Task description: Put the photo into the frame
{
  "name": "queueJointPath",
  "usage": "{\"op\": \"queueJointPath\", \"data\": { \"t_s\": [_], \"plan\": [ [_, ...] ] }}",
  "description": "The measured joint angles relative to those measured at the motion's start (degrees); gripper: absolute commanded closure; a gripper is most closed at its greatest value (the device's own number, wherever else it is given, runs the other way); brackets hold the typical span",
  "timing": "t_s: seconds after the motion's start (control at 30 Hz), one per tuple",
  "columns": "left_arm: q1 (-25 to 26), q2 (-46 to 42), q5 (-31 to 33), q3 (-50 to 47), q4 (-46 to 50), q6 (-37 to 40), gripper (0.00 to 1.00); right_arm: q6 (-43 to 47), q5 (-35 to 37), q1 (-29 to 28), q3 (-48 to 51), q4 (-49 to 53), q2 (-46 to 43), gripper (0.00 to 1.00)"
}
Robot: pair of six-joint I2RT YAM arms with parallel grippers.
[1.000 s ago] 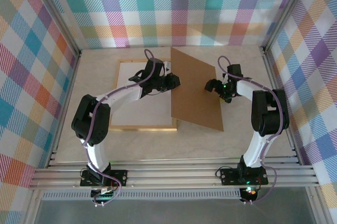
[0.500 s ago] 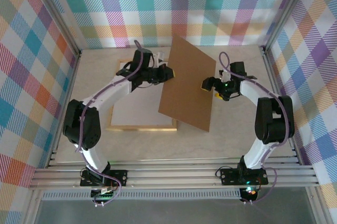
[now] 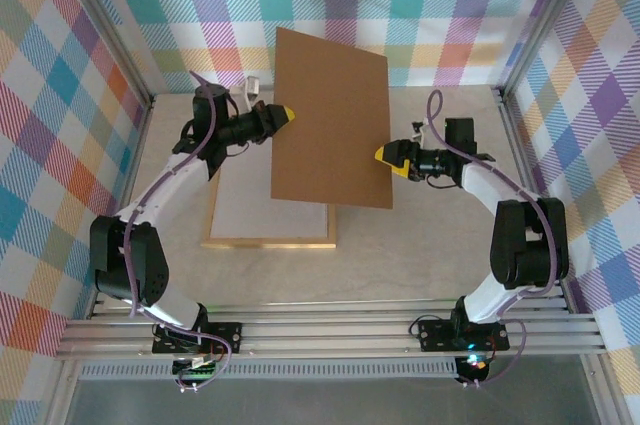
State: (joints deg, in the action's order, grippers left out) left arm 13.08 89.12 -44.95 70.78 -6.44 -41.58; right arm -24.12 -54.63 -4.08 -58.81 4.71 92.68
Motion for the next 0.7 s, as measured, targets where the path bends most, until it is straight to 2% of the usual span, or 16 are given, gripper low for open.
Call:
{"op": "queueJointPath", "data": {
  "t_s": [0.37,0.5,0.57,0.63,0.7],
  "plan": [
    [0.11,0.07,-3.87,-1.66,-4.46,-2.29,1.00,-6.73,-3.08,0.52,1.09,-7.91,-1.40,0.50],
    [-0.35,0.42,-4.50,-1.66,-4.66,-2.12,1.00,-8.00,-3.08,0.83,1.53,-8.68,-1.75,0.66],
    [-0.68,0.66,-4.87,-1.81,-4.68,-2.10,1.00,-9.01,-3.39,1.16,1.86,-9.16,-1.92,0.83],
    [-1.33,0.98,-5.07,-2.10,-4.44,-1.84,1.00,-9.84,-5.20,1.75,1.95,-9.70,-2.21,0.94],
    [-2.01,1.66,-5.62,-2.32,-4.15,-1.66,1.00,-10.56,-7.10,2.12,1.95,-10.08,-2.93,0.99]
  ]
}}
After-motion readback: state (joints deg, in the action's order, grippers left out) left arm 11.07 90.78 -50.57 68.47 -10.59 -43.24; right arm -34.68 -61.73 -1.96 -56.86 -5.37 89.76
